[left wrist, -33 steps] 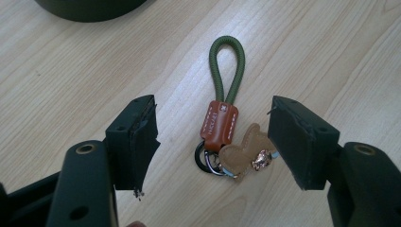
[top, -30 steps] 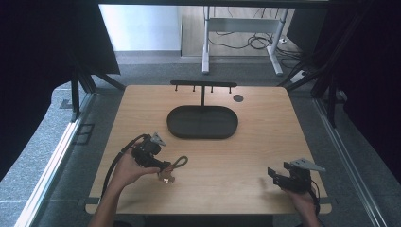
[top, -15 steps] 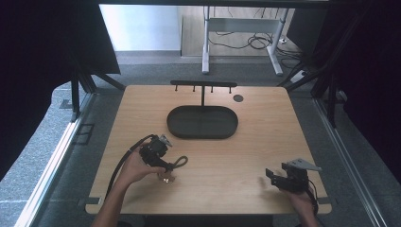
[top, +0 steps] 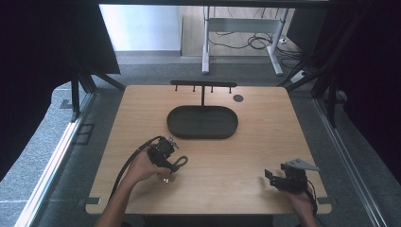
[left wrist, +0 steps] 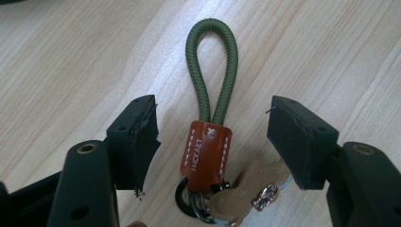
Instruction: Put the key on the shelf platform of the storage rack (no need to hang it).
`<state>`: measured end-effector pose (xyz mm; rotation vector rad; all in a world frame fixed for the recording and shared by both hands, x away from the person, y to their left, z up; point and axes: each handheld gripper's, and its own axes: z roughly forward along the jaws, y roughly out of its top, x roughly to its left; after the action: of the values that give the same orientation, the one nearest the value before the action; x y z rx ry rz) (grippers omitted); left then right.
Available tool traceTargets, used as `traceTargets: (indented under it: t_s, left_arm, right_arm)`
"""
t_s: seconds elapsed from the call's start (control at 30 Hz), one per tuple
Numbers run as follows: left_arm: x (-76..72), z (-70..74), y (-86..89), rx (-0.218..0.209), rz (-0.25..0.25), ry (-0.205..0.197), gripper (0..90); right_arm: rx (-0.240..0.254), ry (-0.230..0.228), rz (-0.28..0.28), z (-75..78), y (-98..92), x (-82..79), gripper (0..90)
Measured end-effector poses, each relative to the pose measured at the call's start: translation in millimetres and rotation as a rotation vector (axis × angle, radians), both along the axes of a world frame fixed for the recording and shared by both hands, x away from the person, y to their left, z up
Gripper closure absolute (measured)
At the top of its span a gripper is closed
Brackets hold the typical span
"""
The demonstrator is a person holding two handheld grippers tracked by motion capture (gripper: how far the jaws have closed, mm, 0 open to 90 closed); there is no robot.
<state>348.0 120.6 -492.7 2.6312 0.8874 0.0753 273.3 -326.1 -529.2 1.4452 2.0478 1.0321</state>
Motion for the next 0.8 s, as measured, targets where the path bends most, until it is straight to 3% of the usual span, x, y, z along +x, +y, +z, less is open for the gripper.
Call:
traceTargets:
  t_s: [0.5,0.8]
  left_arm:
    - [7.8,-13.7,-3.1,0.038,-0.012,0.046,35.4]
    - [7.5,-15.0,-4.5,0.054,-0.014,0.036,36.5]
  right_arm:
    - [-0.014,0.010,0.005,-2.2,1.3,0.7,24.6]
    - [-0.020,0.015,0.004,-3.3,2.2,0.8,24.5]
